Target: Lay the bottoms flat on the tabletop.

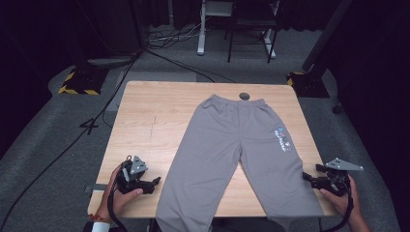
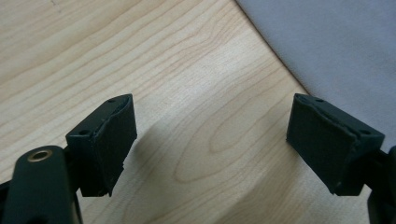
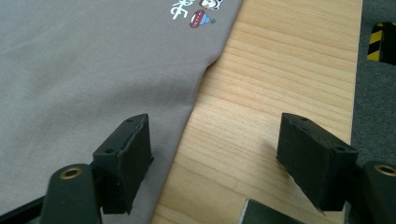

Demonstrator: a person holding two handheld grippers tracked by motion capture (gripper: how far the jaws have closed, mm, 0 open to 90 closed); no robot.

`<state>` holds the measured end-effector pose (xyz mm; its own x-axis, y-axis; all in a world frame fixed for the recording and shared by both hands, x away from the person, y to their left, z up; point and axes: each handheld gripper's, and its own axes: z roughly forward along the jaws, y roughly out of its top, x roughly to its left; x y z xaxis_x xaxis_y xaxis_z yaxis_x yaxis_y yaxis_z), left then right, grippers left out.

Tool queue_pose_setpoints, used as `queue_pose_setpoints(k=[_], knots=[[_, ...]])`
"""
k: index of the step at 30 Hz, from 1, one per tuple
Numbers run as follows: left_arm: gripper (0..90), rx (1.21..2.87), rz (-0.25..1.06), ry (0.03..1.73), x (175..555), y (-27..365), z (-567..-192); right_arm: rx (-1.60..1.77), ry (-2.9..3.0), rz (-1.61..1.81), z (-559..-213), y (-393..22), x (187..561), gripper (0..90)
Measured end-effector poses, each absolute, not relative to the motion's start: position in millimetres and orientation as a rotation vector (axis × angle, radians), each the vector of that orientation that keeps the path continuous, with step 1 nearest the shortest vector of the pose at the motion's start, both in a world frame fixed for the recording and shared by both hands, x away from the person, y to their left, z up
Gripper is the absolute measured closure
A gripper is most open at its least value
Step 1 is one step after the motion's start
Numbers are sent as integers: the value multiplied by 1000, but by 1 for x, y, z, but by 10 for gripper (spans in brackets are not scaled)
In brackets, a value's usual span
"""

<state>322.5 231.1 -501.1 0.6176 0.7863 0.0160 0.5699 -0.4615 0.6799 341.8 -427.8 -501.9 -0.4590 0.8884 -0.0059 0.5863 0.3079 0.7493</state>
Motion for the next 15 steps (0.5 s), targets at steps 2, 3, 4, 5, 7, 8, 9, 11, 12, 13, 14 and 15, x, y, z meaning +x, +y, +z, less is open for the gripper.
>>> queue_pose_setpoints(k=[2,3,4,5,7,8,9,11,12,13,14,15], knots=[[158,2167,420,1082,322,233,-503,1305,2160,974,-502,-427,341,249],[153,2165,420,1095,321,233,-503,1314,2161,976,-503,-428,342,241],[154,2167,429,1089,321,233,-503,1317,2161,978,-503,-428,342,238],[154,2165,429,1094,321,233,-503,1319,2161,977,-503,-428,343,237],[154,2163,423,1095,321,233,-504,1320,2162,974,-503,-427,344,235],[153,2160,423,1095,321,233,-504,1322,2161,973,-503,-427,344,235],[153,2160,421,1094,322,232,-504,1320,2160,973,-503,-427,344,235],[151,2162,418,1092,322,232,-504,1320,2159,973,-503,-427,344,235],[151,2162,419,1092,322,232,-504,1321,2159,973,-503,-427,344,235],[151,2161,417,1094,322,232,-504,1323,2158,972,-503,-427,344,235],[151,2158,414,1096,322,232,-504,1322,2158,972,-503,-427,344,235],[151,2158,417,1097,322,232,-504,1324,2157,972,-503,-427,344,235]])
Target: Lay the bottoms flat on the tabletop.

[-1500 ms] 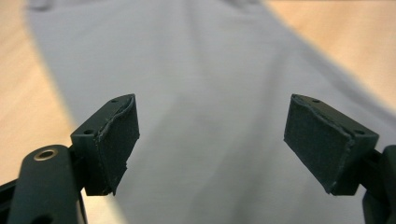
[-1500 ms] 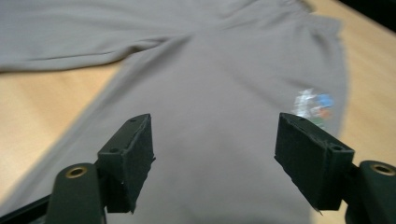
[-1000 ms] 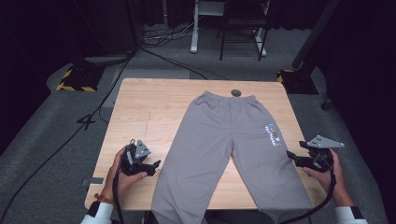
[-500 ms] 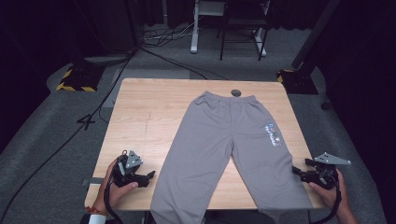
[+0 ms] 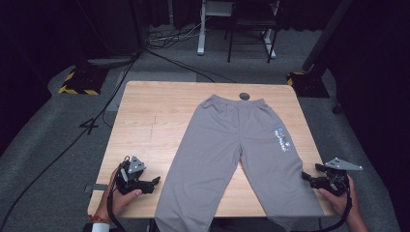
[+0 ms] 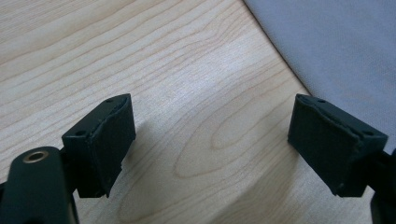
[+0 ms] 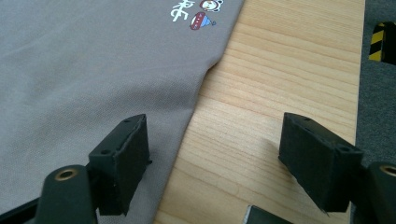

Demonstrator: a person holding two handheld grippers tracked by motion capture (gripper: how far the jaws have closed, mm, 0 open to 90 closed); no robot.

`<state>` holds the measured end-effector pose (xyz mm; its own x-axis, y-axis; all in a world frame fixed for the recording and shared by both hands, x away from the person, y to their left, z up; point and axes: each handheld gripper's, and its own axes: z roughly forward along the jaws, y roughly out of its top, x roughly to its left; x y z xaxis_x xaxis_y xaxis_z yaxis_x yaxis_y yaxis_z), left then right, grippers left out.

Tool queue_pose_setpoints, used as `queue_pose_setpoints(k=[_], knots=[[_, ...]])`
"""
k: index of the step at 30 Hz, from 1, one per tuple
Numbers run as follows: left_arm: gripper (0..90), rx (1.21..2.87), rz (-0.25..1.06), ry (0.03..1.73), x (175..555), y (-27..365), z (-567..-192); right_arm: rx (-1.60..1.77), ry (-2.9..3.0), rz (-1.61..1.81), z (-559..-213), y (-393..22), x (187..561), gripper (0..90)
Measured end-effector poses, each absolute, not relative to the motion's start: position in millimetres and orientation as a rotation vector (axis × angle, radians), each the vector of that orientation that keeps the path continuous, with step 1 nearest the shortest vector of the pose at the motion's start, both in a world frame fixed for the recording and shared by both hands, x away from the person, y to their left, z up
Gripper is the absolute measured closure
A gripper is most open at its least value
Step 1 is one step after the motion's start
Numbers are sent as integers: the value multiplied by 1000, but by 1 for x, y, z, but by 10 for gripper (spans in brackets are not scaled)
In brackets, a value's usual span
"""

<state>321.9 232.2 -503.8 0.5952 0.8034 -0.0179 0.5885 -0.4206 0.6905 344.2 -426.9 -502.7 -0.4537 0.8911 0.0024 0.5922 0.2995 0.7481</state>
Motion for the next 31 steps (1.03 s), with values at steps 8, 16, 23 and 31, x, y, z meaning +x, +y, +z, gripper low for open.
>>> queue_pose_setpoints(k=[8,16,23,31], knots=[[151,2158,414,1096,322,232,-504,1327,2154,969,-503,-427,344,235],[151,2158,416,1096,322,232,-504,1328,2153,969,-503,-427,344,235],[151,2158,416,1096,322,232,-504,1327,2153,969,-503,-427,344,235],[151,2156,418,1101,322,232,-504,1327,2153,969,-503,-427,344,235]])
